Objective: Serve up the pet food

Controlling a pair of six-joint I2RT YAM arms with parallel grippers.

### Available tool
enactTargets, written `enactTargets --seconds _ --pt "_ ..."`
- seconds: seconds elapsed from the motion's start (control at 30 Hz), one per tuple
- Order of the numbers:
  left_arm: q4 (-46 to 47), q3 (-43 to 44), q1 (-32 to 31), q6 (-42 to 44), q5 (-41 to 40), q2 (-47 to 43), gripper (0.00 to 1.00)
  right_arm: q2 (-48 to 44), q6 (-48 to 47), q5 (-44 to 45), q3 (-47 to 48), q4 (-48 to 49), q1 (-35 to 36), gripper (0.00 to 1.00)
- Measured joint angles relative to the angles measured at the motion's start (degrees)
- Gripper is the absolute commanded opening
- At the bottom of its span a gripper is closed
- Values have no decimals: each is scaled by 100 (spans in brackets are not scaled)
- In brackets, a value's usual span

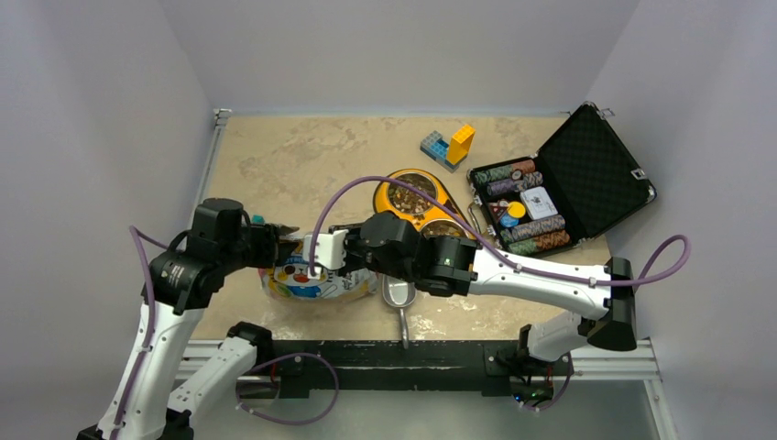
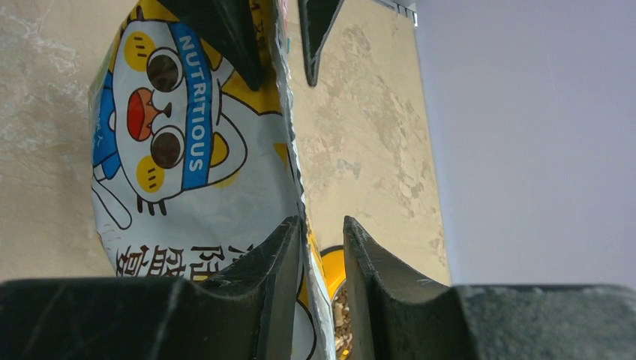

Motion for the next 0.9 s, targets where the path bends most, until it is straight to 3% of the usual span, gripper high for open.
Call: enactTargets --seconds 0.13,0.23,0.43,0.63,0.77,0.8,0.83,0.87,0.9 --pt "238 -39 0 -15 240 37 21 66 2 -2 140 4 0 31" --pt "417 -125 0 -44 330 -4 1 81 2 -7 160 -17 0 32" --pt "732 -361 0 -90 345 -127 0 146 35 -9 160 -59 -4 41" --pt "612 -354 0 -197 369 -199 0 560 -72 -66 422 -81 -4 40" --pt "553 -354 0 -273 389 -238 0 1029 -234 -39 815 -70 0 34" --pt "529 -354 0 -299 396 -251 0 1110 -278 -17 885 -57 7 24" --pt "503 -354 0 -326 393 -262 0 1198 -321 -2 964 -63 15 6" --pt "494 -354 2 -358 393 -264 0 1259 -363 7 1023 -83 33 0" --pt "485 -354 7 -409 398 -262 0 1316 -356 17 1088 -179 50 0"
